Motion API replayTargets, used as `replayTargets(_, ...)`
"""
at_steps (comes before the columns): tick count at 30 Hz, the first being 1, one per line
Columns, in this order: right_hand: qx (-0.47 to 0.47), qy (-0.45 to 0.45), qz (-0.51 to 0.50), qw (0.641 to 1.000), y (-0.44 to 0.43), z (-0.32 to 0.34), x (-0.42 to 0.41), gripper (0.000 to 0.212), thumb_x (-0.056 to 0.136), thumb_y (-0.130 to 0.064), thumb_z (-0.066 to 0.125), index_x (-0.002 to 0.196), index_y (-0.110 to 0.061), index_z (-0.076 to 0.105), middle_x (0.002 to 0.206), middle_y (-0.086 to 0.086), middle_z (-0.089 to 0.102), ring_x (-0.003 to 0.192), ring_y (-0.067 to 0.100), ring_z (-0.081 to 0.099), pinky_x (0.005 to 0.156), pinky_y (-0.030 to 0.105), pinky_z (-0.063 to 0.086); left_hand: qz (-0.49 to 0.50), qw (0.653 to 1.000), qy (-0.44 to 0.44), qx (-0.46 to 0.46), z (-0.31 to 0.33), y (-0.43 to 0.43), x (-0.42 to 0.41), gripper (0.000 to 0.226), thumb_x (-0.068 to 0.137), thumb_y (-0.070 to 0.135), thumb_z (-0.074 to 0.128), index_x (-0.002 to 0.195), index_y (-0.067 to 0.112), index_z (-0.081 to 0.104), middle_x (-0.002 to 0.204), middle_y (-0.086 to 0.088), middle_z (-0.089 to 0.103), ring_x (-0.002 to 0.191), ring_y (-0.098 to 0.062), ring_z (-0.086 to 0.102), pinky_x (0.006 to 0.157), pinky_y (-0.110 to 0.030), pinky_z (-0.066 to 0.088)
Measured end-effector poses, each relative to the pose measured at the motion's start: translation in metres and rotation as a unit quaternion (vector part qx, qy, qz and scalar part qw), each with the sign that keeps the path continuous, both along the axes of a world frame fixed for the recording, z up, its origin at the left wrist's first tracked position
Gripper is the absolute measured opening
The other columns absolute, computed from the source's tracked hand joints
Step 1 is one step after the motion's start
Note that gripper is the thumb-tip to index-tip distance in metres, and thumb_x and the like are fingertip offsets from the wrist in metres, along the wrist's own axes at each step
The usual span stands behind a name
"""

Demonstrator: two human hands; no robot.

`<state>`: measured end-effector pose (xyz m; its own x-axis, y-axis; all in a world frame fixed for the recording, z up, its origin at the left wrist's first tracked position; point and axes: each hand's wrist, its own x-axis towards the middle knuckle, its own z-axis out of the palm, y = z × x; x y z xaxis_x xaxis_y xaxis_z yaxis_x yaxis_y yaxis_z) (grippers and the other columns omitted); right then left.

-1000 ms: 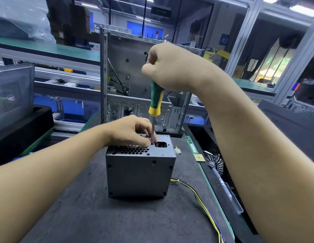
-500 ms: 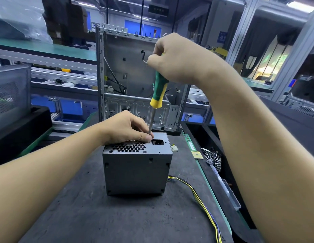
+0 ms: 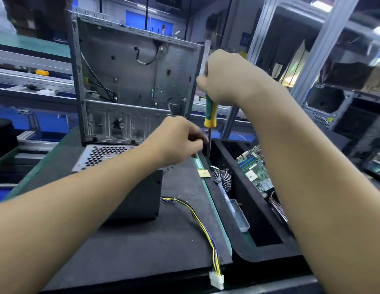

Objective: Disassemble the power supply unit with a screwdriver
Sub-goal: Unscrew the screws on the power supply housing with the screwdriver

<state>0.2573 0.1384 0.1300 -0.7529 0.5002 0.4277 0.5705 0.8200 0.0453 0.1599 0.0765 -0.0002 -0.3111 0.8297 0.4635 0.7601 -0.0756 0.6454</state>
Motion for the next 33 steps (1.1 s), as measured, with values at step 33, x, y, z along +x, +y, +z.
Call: replayTargets(33, -0.077, 0.29, 0.17, 0.939, 0.013, -0.041, 0.012, 0.029, 0.102, -0.034, 0.051, 0.096, -0.005, 0.049, 0.077, 0.003, 0.054, 0.078, 0.024, 0.047, 0.063, 0.029, 0.029, 0.062, 0.985, 0.086, -0.133, 0.017, 0.003, -0.02, 0.023, 0.087, 0.017, 0.058, 0.096, 0.032, 0.072, 0.094, 0.016, 0.07, 0.094, -0.009, 0.065, 0.081, -0.022, 0.047)
